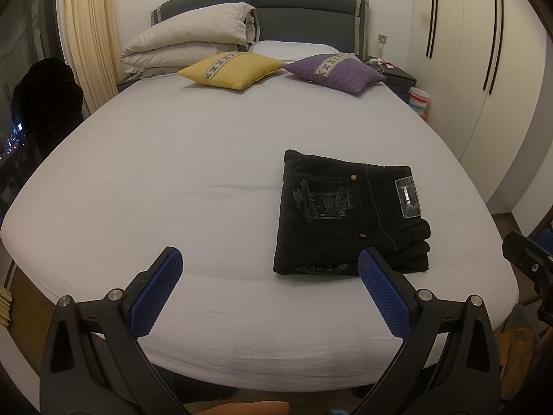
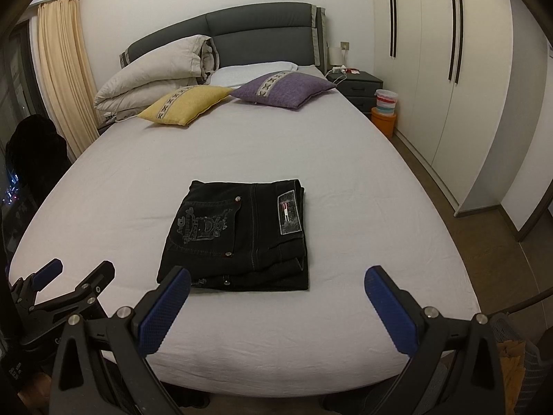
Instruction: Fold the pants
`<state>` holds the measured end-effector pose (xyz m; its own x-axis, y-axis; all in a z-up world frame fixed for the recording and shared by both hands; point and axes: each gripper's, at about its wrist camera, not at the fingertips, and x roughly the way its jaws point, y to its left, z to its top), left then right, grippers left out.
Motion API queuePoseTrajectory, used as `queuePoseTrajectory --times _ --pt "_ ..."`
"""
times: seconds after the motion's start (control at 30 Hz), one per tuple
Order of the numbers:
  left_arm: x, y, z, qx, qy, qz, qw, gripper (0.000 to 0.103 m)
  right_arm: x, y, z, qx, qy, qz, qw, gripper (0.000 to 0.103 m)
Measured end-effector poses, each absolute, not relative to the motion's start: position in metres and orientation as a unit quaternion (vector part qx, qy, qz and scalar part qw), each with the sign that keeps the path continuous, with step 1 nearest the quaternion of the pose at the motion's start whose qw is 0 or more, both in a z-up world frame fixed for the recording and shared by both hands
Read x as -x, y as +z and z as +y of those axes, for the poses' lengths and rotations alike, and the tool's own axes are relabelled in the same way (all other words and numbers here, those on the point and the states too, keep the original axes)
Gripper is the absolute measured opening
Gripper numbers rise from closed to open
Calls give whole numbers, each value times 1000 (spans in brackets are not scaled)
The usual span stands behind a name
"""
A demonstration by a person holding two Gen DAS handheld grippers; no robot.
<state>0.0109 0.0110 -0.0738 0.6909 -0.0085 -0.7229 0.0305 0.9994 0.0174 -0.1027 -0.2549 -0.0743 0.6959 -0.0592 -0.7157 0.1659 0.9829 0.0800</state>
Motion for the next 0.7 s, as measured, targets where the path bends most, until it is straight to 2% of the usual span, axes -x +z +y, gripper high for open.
queuePoseTrajectory --times 0.7 --pt "-8 -78 9 -13 -10 395 919 103 104 -78 -255 -69 -58 388 917 103"
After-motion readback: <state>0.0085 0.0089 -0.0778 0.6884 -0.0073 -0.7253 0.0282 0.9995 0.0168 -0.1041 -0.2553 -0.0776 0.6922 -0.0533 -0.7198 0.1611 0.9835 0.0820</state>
